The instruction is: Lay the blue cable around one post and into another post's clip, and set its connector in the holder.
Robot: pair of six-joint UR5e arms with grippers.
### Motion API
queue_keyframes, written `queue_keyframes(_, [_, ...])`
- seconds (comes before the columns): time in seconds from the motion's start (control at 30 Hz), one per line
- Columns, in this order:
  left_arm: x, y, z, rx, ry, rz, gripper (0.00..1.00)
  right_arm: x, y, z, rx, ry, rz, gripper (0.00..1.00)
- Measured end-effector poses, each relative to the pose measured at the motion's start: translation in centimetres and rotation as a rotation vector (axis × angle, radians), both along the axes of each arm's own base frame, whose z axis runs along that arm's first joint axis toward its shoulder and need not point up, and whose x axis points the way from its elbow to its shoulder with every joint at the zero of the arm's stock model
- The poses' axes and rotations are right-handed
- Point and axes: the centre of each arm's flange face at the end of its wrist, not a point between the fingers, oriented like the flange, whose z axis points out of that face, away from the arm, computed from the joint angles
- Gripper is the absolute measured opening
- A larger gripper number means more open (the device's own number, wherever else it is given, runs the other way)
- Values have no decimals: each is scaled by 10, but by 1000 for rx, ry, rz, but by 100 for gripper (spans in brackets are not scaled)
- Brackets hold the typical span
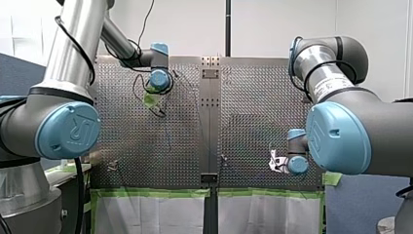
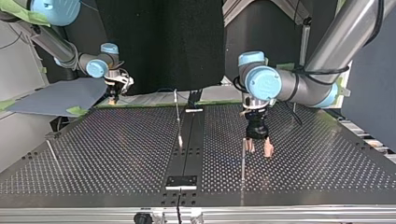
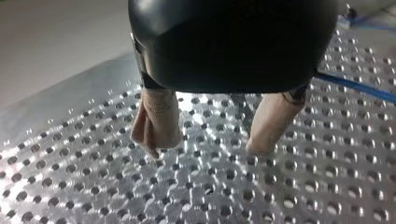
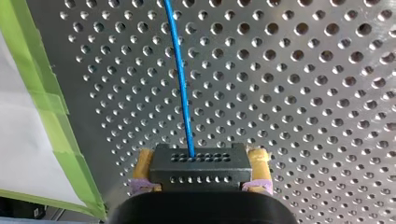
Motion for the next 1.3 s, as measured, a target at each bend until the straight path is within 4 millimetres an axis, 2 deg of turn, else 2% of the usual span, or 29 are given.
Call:
queue_keyframes(0.37, [-1, -1, -3, 28, 21, -1, 100, 2, -1, 48, -17, 7, 1, 22])
queue_keyframes(0.7, [-2, -2, -3, 50, 25, -4, 100, 2, 20, 81, -12, -28, 2, 22])
queue_keyframes(0.97, [-2, -4, -3, 46, 26, -17, 100, 10, 27, 112, -4, -49, 16, 22])
queue_keyframes(1.17, [-2, -4, -4, 45, 26, -19, 100, 17, 23, 146, -30, -61, 45, 22])
queue_keyframes(1.3, [-2, -4, -3, 45, 26, -19, 100, 20, 14, 181, -67, -61, 47, 22])
